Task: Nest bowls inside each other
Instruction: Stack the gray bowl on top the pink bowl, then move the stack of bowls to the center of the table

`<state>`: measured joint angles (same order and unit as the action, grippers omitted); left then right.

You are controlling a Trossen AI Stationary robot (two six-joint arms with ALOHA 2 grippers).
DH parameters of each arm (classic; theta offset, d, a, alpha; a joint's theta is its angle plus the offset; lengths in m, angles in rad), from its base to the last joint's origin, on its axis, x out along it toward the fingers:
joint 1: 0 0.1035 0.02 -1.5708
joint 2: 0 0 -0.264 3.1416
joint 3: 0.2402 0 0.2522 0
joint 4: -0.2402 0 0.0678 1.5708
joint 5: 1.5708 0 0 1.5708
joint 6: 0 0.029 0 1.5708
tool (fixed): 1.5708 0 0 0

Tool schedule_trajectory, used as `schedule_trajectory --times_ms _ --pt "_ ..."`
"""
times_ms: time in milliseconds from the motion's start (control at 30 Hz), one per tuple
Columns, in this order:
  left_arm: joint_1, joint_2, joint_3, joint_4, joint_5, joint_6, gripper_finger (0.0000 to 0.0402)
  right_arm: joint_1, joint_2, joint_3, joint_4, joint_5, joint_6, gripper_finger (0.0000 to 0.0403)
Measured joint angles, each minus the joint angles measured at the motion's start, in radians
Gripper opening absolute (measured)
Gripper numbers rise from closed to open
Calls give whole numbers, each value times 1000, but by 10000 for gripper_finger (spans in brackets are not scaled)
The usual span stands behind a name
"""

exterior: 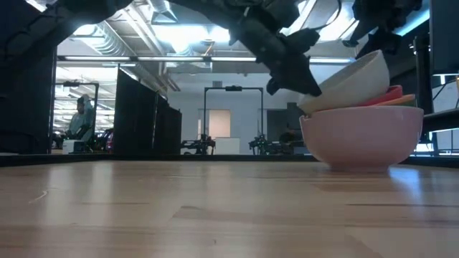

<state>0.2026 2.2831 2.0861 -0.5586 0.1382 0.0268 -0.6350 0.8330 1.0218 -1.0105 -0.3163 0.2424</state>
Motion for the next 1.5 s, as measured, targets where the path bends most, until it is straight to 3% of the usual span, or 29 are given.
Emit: schedule_trajectory --times_ms 367,567,867,967,1367,1500 --pt "-4 1 0 19 2 10 90 0 0 0 -12 -13 0 253" --pt "-4 -1 0 17 4 15 156 0 0 0 -12 -17 -7 253" --pt "-4 -54 111 -165 4 118 237 1 4 0 -11 -16 -30 253" --pt "-6 -108 145 -328 -12 105 245 12 36 2 -27 0 -15 253" --pt "-44 -468 159 -959 -210 58 244 168 369 29 -162 144 210 253" --pt "-33 -582 160 -1000 -232 76 244 195 473 96 -172 225 252 253"
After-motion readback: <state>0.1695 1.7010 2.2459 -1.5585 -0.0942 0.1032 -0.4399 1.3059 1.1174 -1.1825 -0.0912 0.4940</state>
